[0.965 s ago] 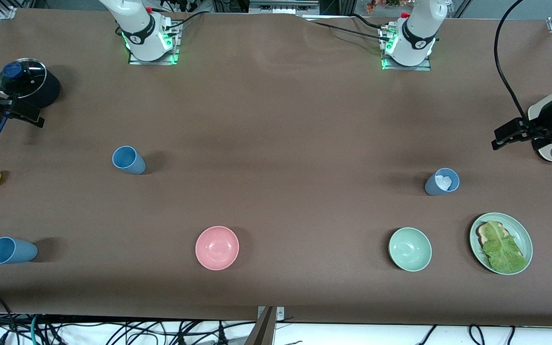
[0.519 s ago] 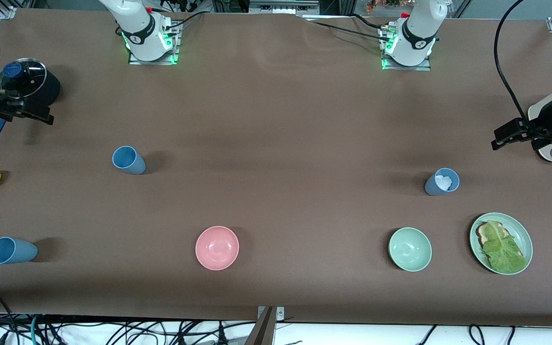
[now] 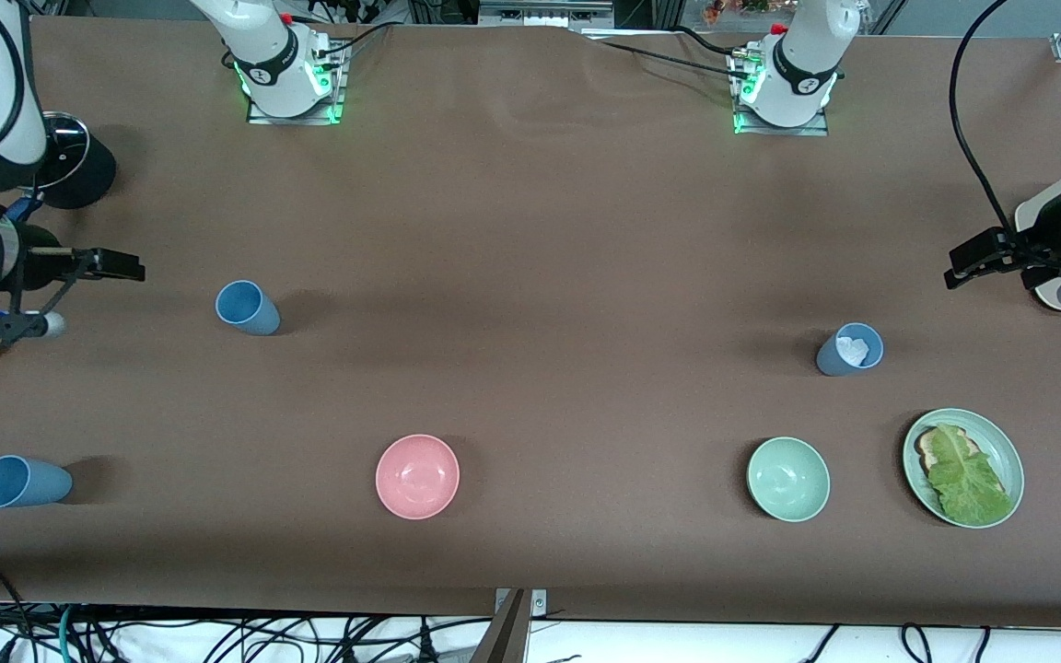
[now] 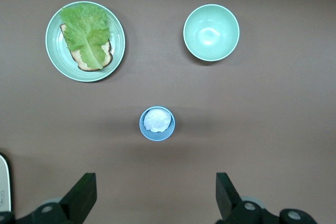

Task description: Stack blue cups with both arms

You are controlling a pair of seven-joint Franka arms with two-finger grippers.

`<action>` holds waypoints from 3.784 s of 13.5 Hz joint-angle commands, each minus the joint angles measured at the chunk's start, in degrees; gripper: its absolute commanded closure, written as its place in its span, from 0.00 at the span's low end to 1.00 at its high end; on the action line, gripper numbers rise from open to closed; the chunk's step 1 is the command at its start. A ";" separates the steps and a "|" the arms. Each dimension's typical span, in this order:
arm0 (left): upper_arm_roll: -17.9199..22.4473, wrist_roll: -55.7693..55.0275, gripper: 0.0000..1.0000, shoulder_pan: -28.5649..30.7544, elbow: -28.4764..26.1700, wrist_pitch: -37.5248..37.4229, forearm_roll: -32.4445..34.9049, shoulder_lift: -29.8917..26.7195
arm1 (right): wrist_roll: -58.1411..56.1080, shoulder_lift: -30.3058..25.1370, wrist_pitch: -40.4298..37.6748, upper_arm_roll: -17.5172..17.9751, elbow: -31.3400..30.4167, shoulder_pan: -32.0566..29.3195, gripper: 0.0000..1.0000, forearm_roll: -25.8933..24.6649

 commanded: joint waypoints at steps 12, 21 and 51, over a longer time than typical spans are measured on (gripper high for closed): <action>-0.07 -0.19 0.00 -0.22 0.79 0.00 1.03 0.39 | -1.35 -5.36 35.19 0.46 -35.86 0.02 0.00 1.56; -0.07 -0.19 0.00 -0.22 0.79 0.00 1.03 0.39 | -1.43 -2.64 40.90 0.28 -37.35 0.02 0.00 1.47; -0.07 -0.19 0.00 -0.22 0.79 0.00 1.03 0.48 | -0.55 -0.61 42.66 0.46 -37.26 -0.07 0.66 1.65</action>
